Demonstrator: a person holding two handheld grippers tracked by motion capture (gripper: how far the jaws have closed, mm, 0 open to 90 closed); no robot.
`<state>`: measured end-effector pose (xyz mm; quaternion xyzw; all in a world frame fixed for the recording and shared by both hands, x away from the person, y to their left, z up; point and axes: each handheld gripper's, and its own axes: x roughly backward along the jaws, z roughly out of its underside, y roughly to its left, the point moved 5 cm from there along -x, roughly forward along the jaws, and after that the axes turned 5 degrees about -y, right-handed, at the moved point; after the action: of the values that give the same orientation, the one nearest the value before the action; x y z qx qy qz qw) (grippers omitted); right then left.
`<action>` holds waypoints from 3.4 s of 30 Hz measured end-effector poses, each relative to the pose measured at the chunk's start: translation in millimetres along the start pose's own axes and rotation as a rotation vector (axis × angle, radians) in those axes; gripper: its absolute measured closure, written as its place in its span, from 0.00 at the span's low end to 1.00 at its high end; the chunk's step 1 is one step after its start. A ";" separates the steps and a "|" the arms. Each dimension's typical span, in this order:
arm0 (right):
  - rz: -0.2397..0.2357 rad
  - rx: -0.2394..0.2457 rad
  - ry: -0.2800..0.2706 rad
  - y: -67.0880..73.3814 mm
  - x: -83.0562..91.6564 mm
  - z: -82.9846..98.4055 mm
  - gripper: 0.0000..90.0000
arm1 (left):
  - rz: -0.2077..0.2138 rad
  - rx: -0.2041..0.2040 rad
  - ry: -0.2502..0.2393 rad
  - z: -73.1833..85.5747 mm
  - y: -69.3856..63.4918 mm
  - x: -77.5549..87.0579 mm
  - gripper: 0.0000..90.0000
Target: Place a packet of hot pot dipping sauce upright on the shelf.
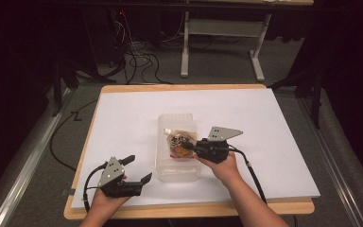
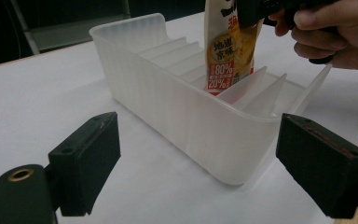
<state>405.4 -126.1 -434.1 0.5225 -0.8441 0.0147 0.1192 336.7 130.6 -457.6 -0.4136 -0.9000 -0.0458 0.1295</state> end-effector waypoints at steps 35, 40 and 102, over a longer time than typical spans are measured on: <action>0.037 0.020 -0.039 3.6 16.1 -10.7 1.00 | 0.007 -0.008 0.008 0.5 -2.1 -1.8 0.16; 0.050 0.012 -0.041 1.3 19.8 -7.8 1.00 | 0.008 -0.009 0.013 0.9 -2.2 -1.9 0.16; 0.592 -0.096 -0.006 -17.5 187.5 66.3 0.17 | -0.021 -0.011 0.075 8.9 0.6 -10.6 0.16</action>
<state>328.8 -308.7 -459.6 0.2474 -0.9599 0.0072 0.1320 342.0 124.9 -469.0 -0.4029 -0.8985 -0.0677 0.1605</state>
